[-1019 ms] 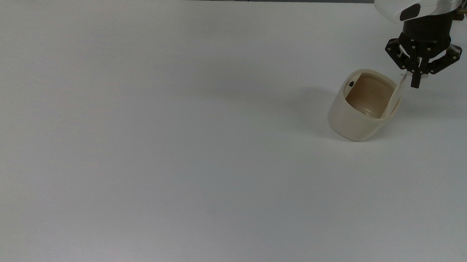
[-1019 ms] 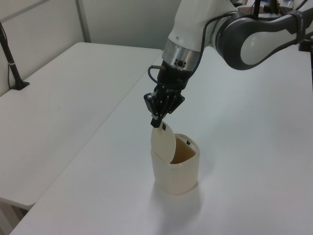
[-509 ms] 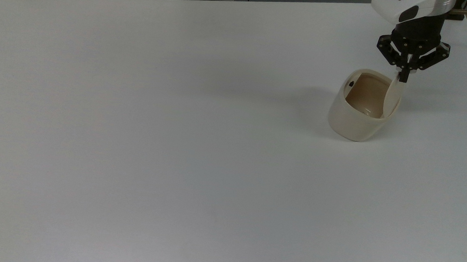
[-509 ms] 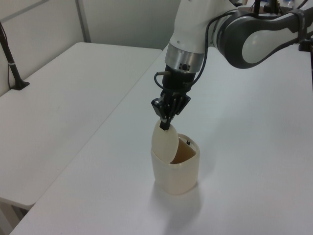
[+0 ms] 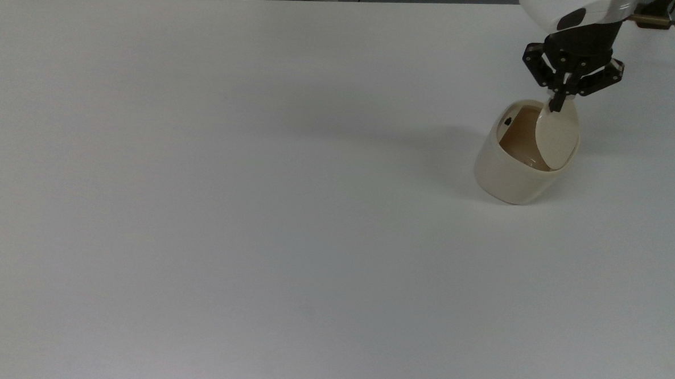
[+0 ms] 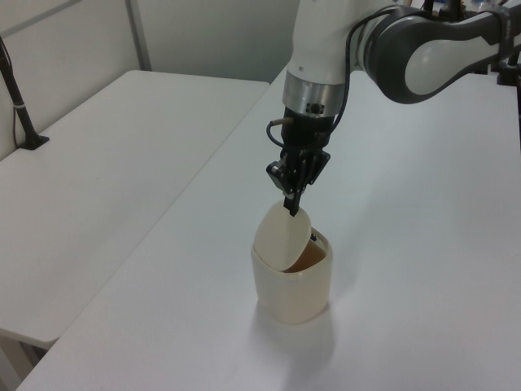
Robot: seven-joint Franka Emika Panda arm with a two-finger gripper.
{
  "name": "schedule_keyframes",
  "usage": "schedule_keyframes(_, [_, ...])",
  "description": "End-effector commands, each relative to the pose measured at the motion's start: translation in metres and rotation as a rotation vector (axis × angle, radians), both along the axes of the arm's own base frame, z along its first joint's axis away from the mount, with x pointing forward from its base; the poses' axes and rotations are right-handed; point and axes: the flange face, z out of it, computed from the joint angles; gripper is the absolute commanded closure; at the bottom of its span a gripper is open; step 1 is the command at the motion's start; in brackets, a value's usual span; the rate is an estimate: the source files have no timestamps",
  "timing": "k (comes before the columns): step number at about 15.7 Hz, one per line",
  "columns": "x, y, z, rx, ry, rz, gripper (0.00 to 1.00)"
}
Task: Close the trash bin
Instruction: 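Push the upright lid down over the bin opening with the gripper, then press the gripper down on the lid to seat it shut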
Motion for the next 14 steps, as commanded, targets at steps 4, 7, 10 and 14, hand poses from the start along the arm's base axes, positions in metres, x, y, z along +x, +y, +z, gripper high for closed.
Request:
schedule_keyframes(4, [-0.004, -0.024, -0.026, -0.07, 0.042, 0.037, 1.0])
schedule_keyframes(7, [-0.011, -0.026, -0.035, -0.094, 0.057, 0.079, 1.0])
schedule_keyframes(10, [-0.013, -0.028, -0.045, -0.11, 0.073, 0.094, 1.0])
schedule_keyframes(14, [-0.014, -0.028, -0.056, -0.12, 0.088, 0.097, 1.0])
